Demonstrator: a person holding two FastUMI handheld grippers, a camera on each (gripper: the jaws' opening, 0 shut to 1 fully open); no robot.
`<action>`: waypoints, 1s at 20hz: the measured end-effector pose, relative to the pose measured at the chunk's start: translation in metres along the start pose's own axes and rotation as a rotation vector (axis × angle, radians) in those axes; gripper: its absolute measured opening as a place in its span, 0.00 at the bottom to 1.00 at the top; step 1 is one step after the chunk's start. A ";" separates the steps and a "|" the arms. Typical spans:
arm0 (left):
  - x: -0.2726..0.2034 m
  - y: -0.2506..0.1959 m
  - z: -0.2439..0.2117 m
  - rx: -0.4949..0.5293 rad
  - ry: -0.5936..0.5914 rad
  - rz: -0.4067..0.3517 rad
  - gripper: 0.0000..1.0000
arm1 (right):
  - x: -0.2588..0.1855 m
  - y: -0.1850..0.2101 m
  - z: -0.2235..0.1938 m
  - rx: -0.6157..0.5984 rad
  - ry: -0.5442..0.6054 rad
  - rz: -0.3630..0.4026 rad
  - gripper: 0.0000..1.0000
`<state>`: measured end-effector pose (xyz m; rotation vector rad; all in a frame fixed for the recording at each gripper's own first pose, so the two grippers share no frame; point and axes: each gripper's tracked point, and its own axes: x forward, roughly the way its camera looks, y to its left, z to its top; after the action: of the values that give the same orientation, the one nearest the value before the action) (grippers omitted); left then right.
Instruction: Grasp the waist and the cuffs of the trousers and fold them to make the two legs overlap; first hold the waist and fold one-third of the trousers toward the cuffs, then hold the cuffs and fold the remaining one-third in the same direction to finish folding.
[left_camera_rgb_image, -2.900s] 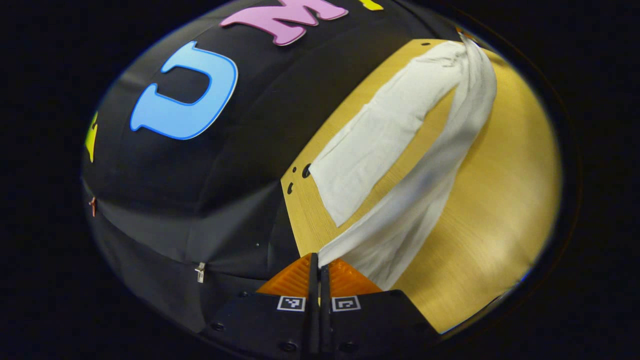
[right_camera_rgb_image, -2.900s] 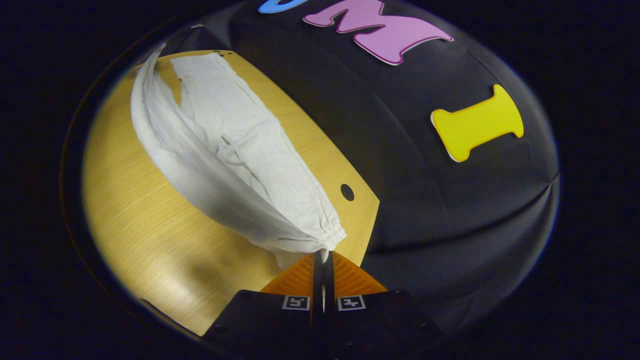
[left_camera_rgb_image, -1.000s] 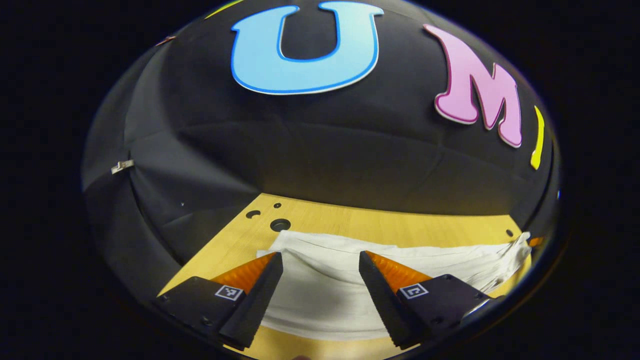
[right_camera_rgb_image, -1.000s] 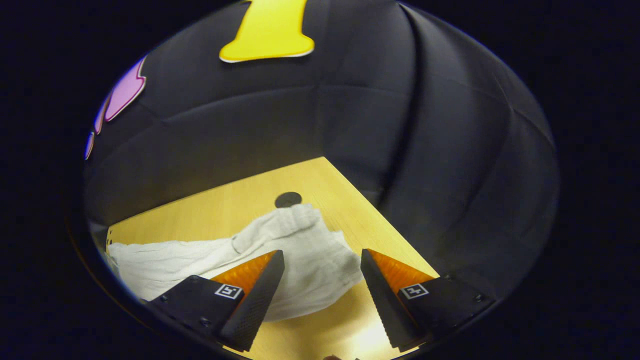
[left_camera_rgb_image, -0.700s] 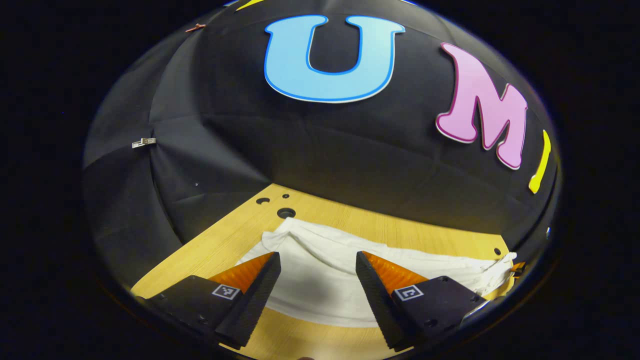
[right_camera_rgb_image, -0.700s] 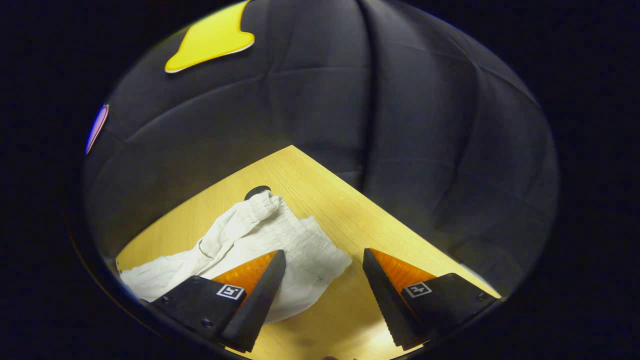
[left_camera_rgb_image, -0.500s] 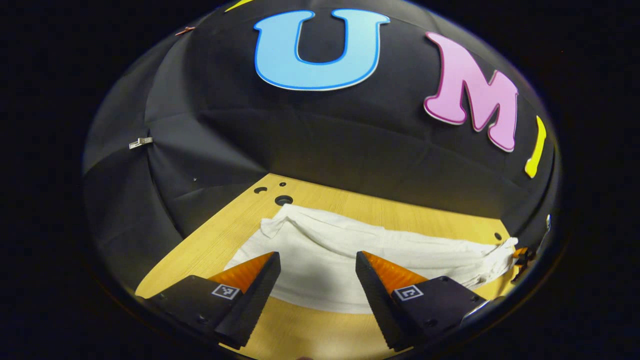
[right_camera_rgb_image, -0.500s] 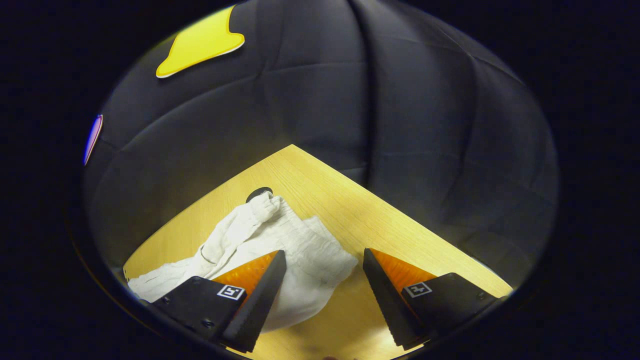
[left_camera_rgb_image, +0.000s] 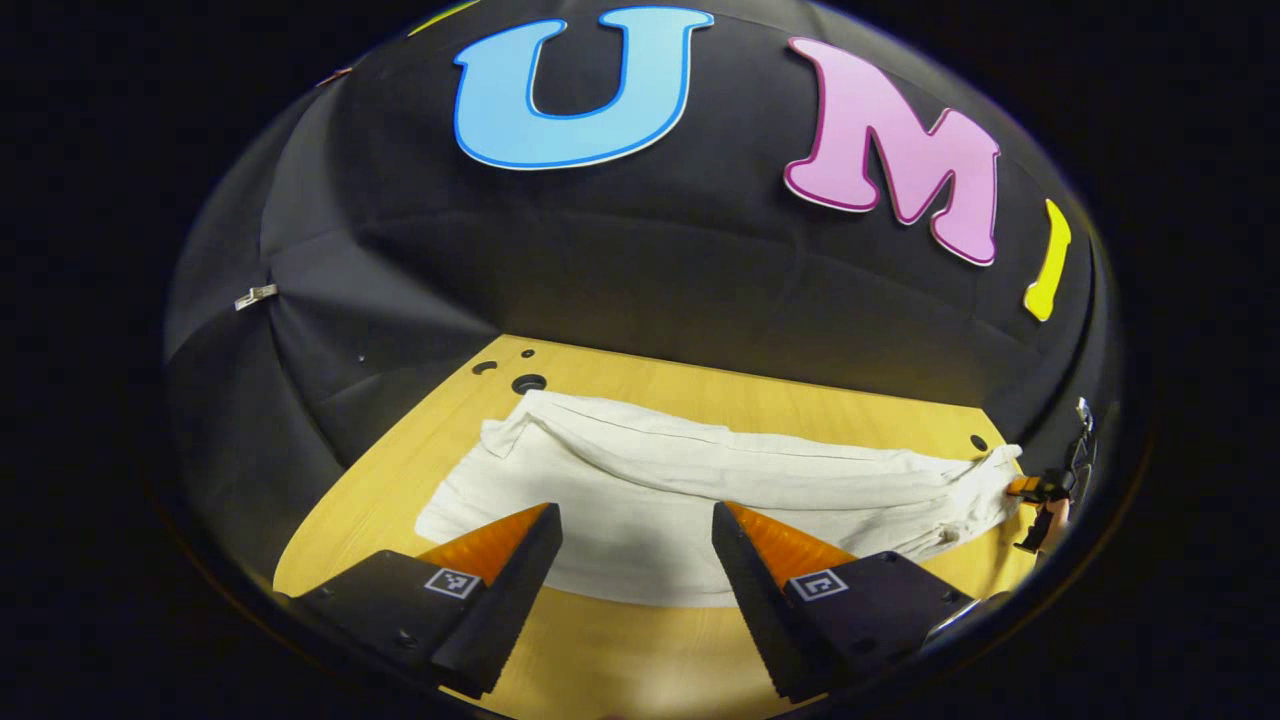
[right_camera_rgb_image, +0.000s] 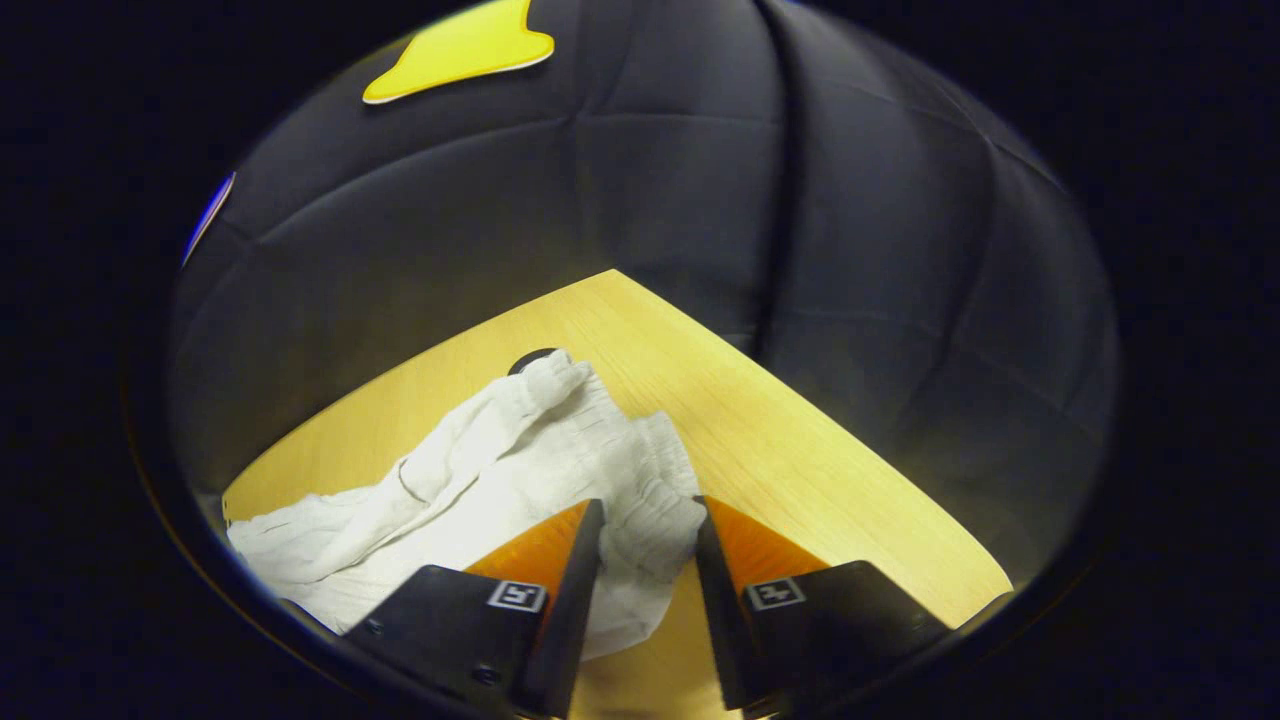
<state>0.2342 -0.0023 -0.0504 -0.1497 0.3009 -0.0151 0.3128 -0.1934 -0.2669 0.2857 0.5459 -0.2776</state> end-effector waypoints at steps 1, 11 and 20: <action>-0.004 0.002 0.002 0.014 -0.003 0.005 0.96 | -0.002 0.001 0.000 0.000 0.008 0.015 0.53; -0.081 0.056 0.033 0.231 -0.010 0.050 0.98 | -0.031 0.018 0.033 -0.082 -0.086 0.034 0.16; -0.094 0.065 0.023 0.118 -0.012 -0.012 0.98 | -0.130 0.116 0.115 -0.155 -0.291 0.176 0.15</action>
<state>0.1503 0.0683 -0.0107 -0.0341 0.2867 -0.0436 0.2982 -0.1009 -0.0799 0.1378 0.2509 -0.1022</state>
